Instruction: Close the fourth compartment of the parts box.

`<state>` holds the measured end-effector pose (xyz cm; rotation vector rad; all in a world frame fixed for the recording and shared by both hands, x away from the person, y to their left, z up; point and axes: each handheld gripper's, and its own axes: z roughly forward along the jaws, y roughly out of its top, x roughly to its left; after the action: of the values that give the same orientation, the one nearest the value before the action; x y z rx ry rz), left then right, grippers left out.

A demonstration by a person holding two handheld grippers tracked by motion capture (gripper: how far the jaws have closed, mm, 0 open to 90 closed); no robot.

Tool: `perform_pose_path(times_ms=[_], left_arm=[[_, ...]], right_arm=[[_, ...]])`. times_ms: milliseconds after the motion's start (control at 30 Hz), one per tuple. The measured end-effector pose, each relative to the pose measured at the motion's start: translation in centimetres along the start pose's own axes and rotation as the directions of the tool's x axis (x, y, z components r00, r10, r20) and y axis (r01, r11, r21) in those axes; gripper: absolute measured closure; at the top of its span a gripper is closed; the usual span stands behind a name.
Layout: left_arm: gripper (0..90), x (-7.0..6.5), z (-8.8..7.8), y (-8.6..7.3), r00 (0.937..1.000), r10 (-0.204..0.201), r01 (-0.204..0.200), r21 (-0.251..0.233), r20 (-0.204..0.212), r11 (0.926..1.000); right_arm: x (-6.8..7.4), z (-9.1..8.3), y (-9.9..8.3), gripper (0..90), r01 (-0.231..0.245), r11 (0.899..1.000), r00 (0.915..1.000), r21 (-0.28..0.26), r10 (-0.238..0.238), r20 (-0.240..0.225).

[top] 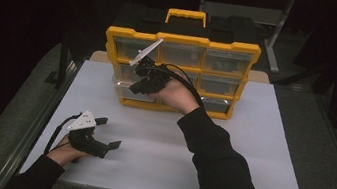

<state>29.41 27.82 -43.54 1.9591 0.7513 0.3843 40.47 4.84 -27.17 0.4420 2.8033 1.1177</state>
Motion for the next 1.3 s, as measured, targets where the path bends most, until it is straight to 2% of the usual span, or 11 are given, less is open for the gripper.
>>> perform_pose_path(times_ms=[333,567,933,1300], left_arm=[[0.0,0.0,0.0,0.0,1.0000,0.001,-0.001,0.000,0.001,1.0000],[0.0,0.0,0.0,0.1,1.0000,0.002,-0.002,0.000,0.000,1.0000],[0.0,0.0,0.2,0.3,1.0000,-0.001,0.001,-0.003,0.004,1.0000],[0.0,0.0,0.3,0.2,1.0000,0.000,0.000,0.001,0.006,1.0000]], right_arm=[[-0.8,0.1,0.1,89.0,-0.007,1.000,0.9998,-0.008,0.007,0.019],[-1.8,0.2,0.1,89.0,-0.040,0.999,0.9986,-0.020,0.041,0.033],[-3.0,0.3,0.3,89.0,-0.061,0.997,0.9960,-0.036,0.063,0.064],[-3.7,0.4,0.4,89.0,-0.071,0.996,0.9897,-0.053,0.077,0.121]])
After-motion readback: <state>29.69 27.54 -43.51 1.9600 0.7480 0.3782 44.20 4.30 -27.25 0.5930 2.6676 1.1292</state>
